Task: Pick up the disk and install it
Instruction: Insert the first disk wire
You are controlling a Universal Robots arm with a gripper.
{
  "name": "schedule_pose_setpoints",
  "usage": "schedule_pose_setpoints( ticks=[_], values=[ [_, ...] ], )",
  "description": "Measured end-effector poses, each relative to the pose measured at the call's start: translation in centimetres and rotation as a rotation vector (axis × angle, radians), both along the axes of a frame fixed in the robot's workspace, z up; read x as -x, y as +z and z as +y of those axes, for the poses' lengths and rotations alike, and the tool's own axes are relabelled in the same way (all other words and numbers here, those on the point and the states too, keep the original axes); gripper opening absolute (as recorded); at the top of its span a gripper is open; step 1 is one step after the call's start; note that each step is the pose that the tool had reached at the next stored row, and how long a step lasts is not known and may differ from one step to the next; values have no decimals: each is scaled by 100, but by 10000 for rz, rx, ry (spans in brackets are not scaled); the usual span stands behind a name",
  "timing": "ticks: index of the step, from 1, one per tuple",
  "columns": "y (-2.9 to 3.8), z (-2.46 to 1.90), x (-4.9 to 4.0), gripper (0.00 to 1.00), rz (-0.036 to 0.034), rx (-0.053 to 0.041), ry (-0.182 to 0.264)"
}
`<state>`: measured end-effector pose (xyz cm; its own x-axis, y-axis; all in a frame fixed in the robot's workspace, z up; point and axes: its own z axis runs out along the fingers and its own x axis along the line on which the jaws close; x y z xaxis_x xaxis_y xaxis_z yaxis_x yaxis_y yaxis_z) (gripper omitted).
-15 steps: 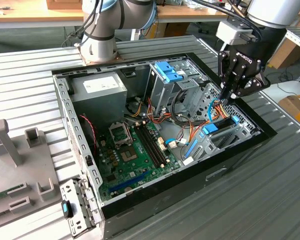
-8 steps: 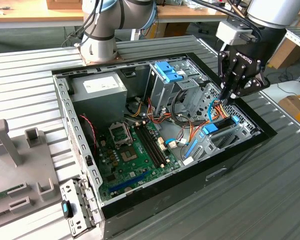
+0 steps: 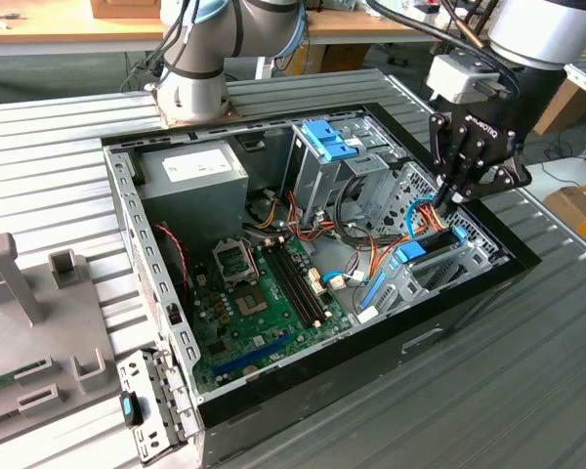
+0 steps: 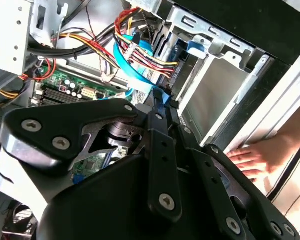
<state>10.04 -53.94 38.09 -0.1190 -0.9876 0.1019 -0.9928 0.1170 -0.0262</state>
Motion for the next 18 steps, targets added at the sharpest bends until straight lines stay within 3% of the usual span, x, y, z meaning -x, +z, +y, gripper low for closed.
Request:
schedule_pose_setpoints(
  ticks=[1,2,3,5,8,10,11,14,16,18],
  values=[
    [-11,-80,30,16,-12,2,159],
    [-40,-116,41,16,-18,0,689],
    [-73,-189,105,16,-162,-363,1054],
    [-83,-225,122,16,-205,-451,1117],
    [-96,-257,135,16,-266,-700,1239],
    [-96,-257,139,16,-277,-705,1264],
    [-101,-268,140,16,-331,-744,1279],
    [-125,-320,159,16,-622,-791,1438],
    [-135,-350,199,16,-709,-822,1472],
    [-137,-355,250,16,-751,-822,1480]
  ],
)
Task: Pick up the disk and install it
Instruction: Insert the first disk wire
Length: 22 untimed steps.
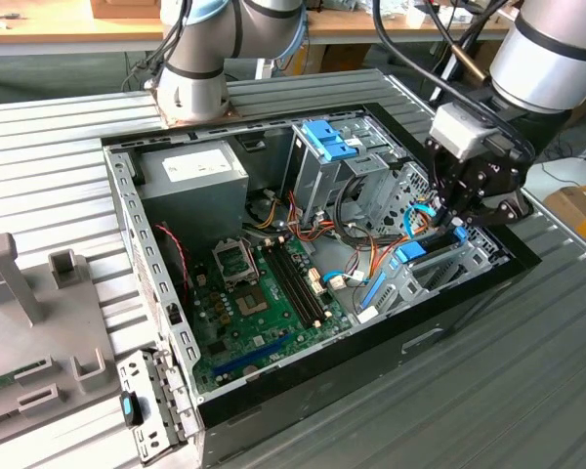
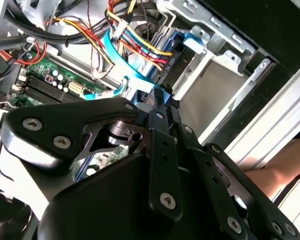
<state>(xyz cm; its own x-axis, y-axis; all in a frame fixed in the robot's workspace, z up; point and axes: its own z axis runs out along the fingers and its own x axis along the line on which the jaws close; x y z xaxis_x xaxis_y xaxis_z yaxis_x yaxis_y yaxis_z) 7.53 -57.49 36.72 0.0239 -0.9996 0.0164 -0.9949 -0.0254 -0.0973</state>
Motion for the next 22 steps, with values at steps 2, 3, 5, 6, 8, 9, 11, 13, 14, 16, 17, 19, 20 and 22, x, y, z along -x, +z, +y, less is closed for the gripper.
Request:
schedule_pose_setpoints(
  ticks=[2,3,5,6,8,9,11,13,14,16,17,19,20,22],
  values=[
    [0,-1,21,16,-15,0,9],
    [0,-1,21,16,-16,0,14],
    [-16,0,22,16,-16,-17,57],
    [-27,-1,24,16,-17,-46,166],
    [-27,0,24,16,-16,-45,248],
    [-30,0,24,16,-17,-49,250],
    [-65,0,29,16,-16,-49,261],
    [-68,0,31,16,-16,-47,263],
    [-70,0,32,16,-16,-49,263],
    [-79,10,32,16,-16,-49,264],
    [-83,10,31,16,-16,-48,265],
    [-85,10,28,16,-16,-50,264],
    [-91,16,27,16,-17,-54,264],
    [-93,26,27,16,-16,-51,265]
  ],
)
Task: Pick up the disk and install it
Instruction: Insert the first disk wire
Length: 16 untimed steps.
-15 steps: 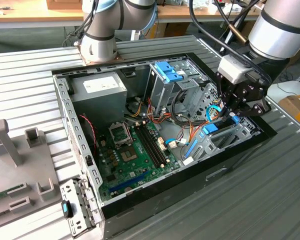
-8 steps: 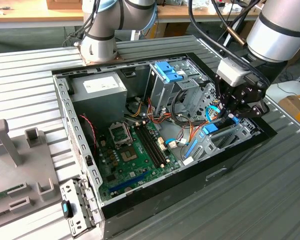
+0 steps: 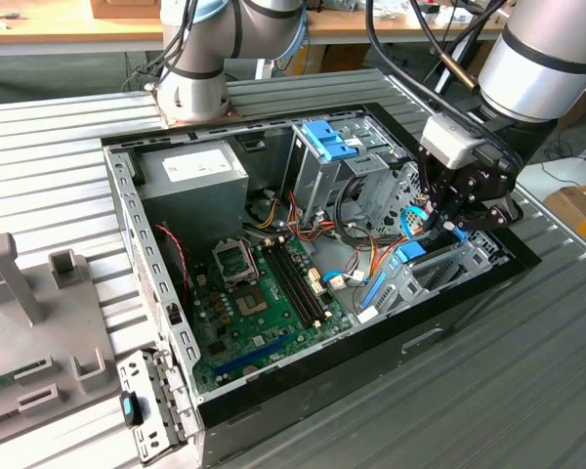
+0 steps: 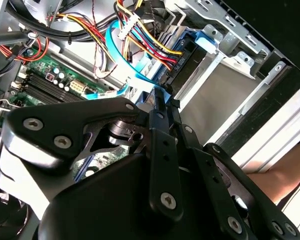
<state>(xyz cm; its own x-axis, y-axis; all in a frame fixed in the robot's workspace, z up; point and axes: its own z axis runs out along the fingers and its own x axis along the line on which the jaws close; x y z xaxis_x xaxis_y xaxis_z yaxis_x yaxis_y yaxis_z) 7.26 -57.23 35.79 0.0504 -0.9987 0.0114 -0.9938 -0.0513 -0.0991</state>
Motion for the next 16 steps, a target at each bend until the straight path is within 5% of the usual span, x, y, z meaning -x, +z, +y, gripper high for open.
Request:
schedule_pose_setpoints(
  ticks=[16],
  values=[
    [-69,25,-31,16,0,-2,-38]
  ],
)
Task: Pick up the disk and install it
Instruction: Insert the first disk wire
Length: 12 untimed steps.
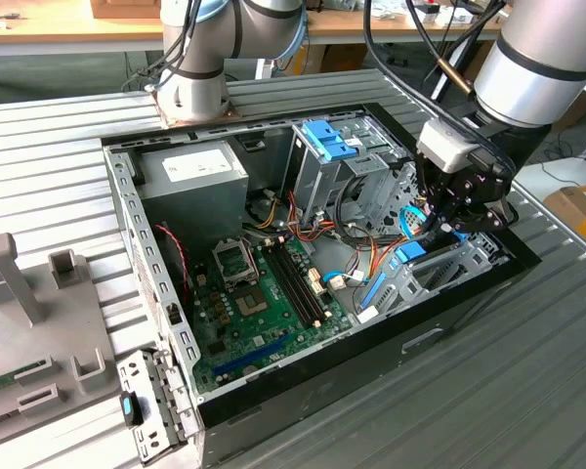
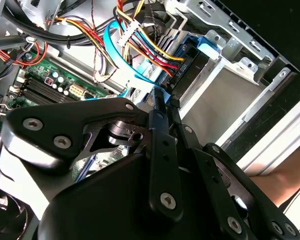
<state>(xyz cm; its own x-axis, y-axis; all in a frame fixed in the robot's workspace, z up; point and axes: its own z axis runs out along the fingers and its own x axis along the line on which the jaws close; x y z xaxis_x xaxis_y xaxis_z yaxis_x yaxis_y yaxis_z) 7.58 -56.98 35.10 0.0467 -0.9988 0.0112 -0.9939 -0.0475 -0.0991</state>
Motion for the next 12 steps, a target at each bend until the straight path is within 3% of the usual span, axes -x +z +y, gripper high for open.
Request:
schedule_pose_setpoints(
  ticks=[12],
  values=[
    [-46,4,-20,16,0,3,-1]
  ],
)
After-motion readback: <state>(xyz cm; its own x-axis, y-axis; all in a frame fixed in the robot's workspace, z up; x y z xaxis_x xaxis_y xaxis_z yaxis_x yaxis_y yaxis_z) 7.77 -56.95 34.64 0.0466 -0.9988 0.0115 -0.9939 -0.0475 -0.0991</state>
